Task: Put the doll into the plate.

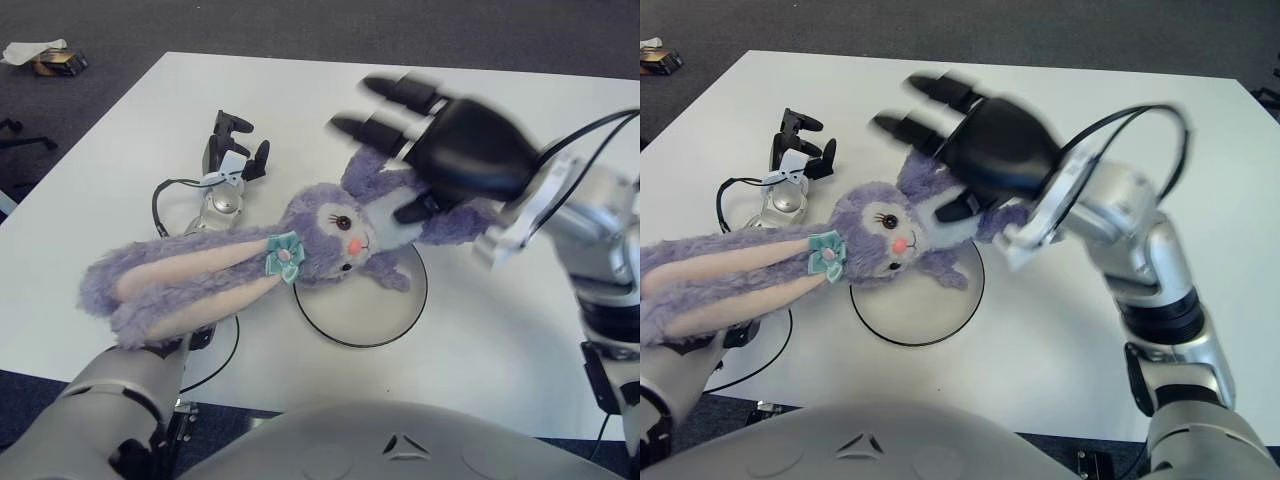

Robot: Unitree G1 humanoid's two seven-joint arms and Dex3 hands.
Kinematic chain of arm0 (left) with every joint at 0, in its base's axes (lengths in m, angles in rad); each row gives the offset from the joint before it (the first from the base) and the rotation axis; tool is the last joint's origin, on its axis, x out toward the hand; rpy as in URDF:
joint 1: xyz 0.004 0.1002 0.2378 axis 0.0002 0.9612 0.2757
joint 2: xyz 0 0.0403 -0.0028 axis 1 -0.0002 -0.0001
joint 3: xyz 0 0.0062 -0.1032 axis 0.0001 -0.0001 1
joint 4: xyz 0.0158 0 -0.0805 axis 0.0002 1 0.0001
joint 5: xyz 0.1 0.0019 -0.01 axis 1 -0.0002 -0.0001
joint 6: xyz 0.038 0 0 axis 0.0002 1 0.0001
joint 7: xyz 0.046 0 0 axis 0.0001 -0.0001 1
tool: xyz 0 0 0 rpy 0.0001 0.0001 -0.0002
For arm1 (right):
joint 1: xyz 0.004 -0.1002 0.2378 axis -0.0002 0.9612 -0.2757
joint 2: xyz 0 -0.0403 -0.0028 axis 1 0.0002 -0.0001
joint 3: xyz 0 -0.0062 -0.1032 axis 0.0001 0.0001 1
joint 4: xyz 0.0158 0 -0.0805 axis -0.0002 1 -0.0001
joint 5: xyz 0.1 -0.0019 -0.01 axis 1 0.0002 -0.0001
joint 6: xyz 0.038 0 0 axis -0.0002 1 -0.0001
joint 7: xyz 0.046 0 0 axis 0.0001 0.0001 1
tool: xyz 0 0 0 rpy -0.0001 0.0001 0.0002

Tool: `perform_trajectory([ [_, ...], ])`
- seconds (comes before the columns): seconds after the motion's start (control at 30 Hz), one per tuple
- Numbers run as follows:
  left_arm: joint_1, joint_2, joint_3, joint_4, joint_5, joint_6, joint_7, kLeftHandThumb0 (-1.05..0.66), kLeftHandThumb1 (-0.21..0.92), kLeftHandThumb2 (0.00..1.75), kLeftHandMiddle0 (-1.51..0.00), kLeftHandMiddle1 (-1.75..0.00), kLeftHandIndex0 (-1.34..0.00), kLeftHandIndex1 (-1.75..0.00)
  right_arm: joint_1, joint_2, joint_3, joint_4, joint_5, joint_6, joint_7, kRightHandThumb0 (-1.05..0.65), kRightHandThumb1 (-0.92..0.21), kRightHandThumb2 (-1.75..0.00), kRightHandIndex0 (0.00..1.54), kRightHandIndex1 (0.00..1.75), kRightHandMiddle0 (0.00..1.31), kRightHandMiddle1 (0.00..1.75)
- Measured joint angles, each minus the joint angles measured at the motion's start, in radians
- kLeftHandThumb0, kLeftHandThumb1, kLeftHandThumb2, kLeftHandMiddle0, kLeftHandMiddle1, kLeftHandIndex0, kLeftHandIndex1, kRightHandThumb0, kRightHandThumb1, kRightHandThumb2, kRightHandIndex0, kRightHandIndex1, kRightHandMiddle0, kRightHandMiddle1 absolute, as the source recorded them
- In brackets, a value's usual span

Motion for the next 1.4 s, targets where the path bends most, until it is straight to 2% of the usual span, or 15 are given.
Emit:
perform_trajectory([
  [0.17,0.002,0.003,0.040,-0.006,-0.052,-0.013,-0.064,-0.01,0.52,1.05,-0.54,-1.62,-0.24,-1.75,0.034,-0.004,-0.181,0.089,-0.004,0.180,-0.075,-0.74,-0.90,-0.58,0.00,0.62,0.00,0.90],
  [0.27,0.009,0.016,0.077,-0.011,-0.095,-0.023,-0.123,-0.01,0.51,1.05,-0.54,-1.61,-0.25,-1.75,0.092,-0.011,-0.288,0.147,-0.003,0.274,-0.130,-0.76,-0.91,-0.56,0.00,0.62,0.00,0.92],
  [0.33,0.020,0.037,0.095,-0.011,-0.113,-0.030,-0.150,-0.01,0.51,1.06,-0.54,-1.61,-0.25,-1.75,0.139,-0.027,-0.330,0.191,-0.003,0.313,-0.147,-0.76,-0.92,-0.56,0.01,0.62,0.00,0.94],
  [0.5,0.036,0.094,0.121,-0.011,-0.137,-0.036,-0.217,-0.01,0.51,1.06,-0.54,-1.61,-0.25,-1.75,0.236,-0.069,-0.345,0.257,0.010,0.311,-0.161,-0.77,-0.92,-0.57,0.05,0.64,0.00,0.99],
  [0.63,0.042,0.140,0.121,-0.032,-0.133,-0.041,-0.258,-0.01,0.51,1.05,-0.56,-1.59,-0.25,-1.75,0.272,-0.089,-0.336,0.266,0.021,0.285,-0.178,-0.78,-0.92,-0.56,0.08,0.67,0.00,1.03],
  [0.93,0.042,0.219,0.094,-0.126,-0.089,-0.049,-0.277,-0.01,0.54,1.01,-0.56,-1.56,-0.22,-1.75,0.280,-0.133,-0.332,0.260,0.042,0.261,-0.214,-0.76,-0.91,-0.55,0.09,0.70,0.00,1.07],
  [1.4,0.000,0.280,0.087,-0.093,-0.079,-0.030,-0.292,-0.01,0.53,1.01,-0.58,-1.55,-0.23,-1.75,0.322,-0.133,-0.328,0.281,0.055,0.260,-0.253,-0.80,-0.92,-0.53,0.09,0.74,0.00,1.10],
])
